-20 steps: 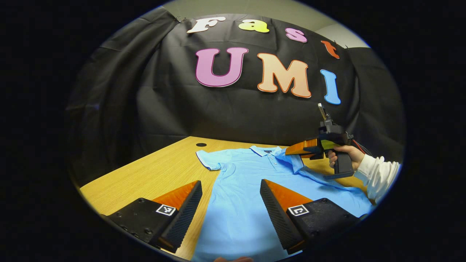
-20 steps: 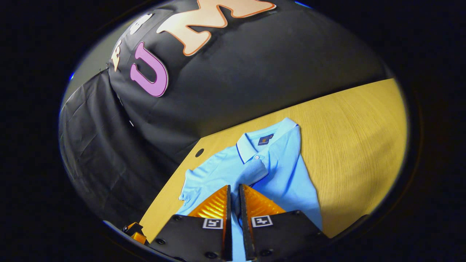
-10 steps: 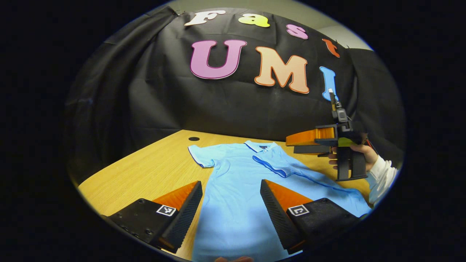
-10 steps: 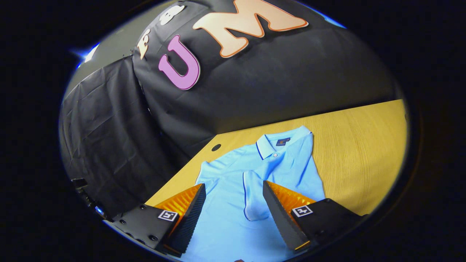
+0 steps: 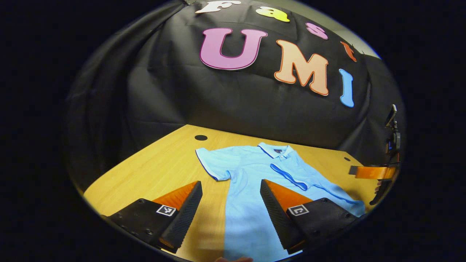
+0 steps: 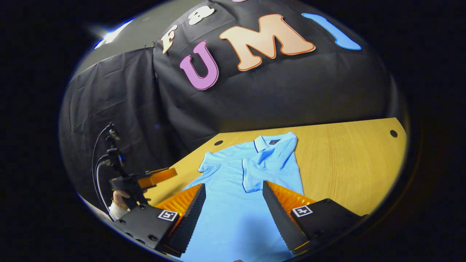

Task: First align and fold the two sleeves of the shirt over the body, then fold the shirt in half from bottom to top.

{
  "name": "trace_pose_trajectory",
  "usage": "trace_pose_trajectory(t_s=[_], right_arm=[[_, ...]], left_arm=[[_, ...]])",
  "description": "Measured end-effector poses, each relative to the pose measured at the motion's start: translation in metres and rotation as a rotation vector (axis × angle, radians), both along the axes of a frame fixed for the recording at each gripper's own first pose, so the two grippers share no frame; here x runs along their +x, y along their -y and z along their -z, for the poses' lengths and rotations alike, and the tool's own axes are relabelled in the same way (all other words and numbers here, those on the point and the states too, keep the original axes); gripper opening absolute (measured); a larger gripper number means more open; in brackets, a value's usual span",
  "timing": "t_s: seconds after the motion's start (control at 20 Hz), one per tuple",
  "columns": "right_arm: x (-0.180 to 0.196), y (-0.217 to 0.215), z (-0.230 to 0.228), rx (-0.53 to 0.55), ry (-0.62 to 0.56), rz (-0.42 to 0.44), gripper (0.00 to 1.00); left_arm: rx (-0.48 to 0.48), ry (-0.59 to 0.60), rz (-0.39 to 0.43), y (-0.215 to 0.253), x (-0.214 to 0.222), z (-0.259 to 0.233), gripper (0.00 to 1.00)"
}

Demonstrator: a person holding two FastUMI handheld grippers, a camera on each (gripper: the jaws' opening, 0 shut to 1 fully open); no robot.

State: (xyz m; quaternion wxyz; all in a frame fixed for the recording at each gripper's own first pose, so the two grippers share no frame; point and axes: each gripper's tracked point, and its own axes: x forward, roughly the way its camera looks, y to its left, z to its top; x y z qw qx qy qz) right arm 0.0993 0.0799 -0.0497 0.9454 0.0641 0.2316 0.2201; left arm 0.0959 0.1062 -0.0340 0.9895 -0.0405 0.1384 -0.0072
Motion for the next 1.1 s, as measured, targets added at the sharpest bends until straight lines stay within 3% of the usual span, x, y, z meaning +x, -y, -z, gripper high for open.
trace_pose_trajectory(t_s=[0.3, 0.7, 0.8, 1.1], right_arm=[[-0.043, 0.024, 0.007, -0.043, -0.002, 0.037, 0.98], [-0.069, 0.057, -0.001, -0.064, 0.016, 0.138, 0.98], [-0.069, 0.063, -0.001, -0.073, 0.019, 0.154, 0.98], [-0.071, 0.068, 0.002, -0.052, 0.002, 0.172, 0.98]], left_arm=[[-0.055, -0.090, 0.018, -0.025, 0.062, 0.000, 0.95], [0.003, -0.261, 0.002, -0.053, 0.144, 0.043, 0.95], [0.053, -0.304, 0.014, -0.053, 0.150, 0.055, 0.95], [0.078, -0.347, 0.017, -0.046, 0.155, 0.069, 0.94]])
